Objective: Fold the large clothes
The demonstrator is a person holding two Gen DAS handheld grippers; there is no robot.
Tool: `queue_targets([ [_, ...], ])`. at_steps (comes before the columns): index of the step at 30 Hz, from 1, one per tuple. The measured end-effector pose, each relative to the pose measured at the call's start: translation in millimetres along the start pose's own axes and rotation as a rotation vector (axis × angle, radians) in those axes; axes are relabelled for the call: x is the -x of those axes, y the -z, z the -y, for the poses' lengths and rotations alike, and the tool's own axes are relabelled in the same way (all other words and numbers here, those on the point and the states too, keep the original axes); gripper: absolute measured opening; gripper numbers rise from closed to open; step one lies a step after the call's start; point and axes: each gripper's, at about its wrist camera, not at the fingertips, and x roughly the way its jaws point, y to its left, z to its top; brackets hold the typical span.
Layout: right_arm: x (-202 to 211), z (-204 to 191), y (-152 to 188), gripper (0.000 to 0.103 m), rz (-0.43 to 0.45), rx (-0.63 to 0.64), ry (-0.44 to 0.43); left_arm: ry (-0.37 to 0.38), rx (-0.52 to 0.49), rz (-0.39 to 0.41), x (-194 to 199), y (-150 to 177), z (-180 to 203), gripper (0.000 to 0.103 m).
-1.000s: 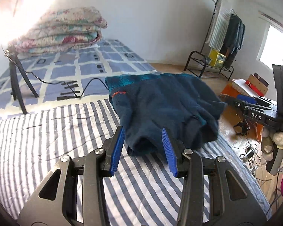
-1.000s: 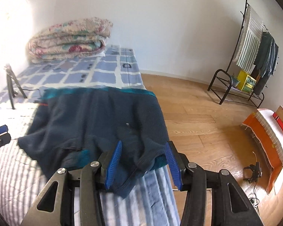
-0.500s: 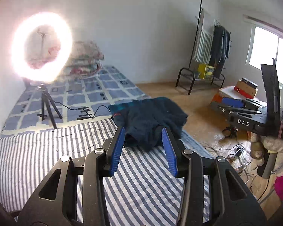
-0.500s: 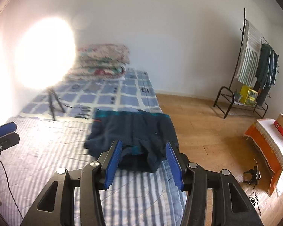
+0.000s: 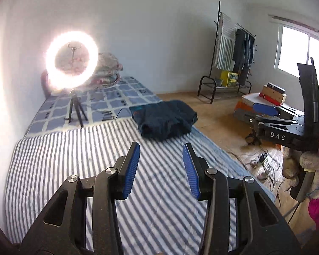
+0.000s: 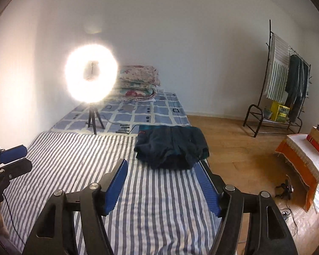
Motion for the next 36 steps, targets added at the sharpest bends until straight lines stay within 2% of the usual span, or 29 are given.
queue_targets([
  [5, 28.1, -12.3, 27.4, 0.076, 0.009, -0.015, -0.012, -0.029, -0.022, 0.004, 28.7, 25.7, 10.1, 0.043],
  [6, 31.1, -13.7, 31.3, 0.076, 0.010, -0.020, -0.015, -0.031, -0.026, 0.003, 32.1, 29.7, 11.4, 0.047],
  [7, 33.9, -15.0, 34.9, 0.077, 0.012, -0.021, -0.015, -0.028, -0.027, 0.001, 35.4, 33.1, 12.7, 0.056],
  [9, 38.6, -19.1, 42.5, 0.081, 0.021, -0.010, 0.001, -0.024, -0.021, 0.004, 40.7, 38.3, 13.2, 0.064],
  [12, 41.4, -17.3, 50.2, 0.084, 0.027, -0.033, -0.006, -0.031, -0.043, 0.009, 43.5, 42.9, 16.0, 0.068],
  [16, 41.1, -13.7, 57.6, 0.089, 0.034, -0.054, 0.015, -0.032, -0.048, 0.004, 42.9, 50.2, 17.3, 0.088],
  [19, 37.4, -9.0, 59.8, 0.094, 0.035, -0.080, 0.020, -0.039, -0.043, -0.004, 41.7, 54.2, 16.7, 0.092],
  [21, 35.3, -8.8, 60.4, 0.100, 0.042, -0.079, 0.032, -0.048, -0.053, -0.005, 42.1, 54.9, 18.0, 0.095],
  [24, 33.3, -12.0, 62.2, 0.103, 0.054, -0.069, 0.050, -0.063, -0.071, 0.006, 42.7, 56.5, 20.2, 0.099],
  [32, 25.1, -21.9, 64.3, 0.103, 0.037, -0.036, 0.047, -0.106, -0.106, 0.007, 41.0, 62.9, 25.7, 0.103],
  [36, 22.0, -25.5, 65.6, 0.103, 0.027, -0.031, 0.042, -0.103, -0.113, 0.009, 41.7, 64.8, 26.3, 0.103],
])
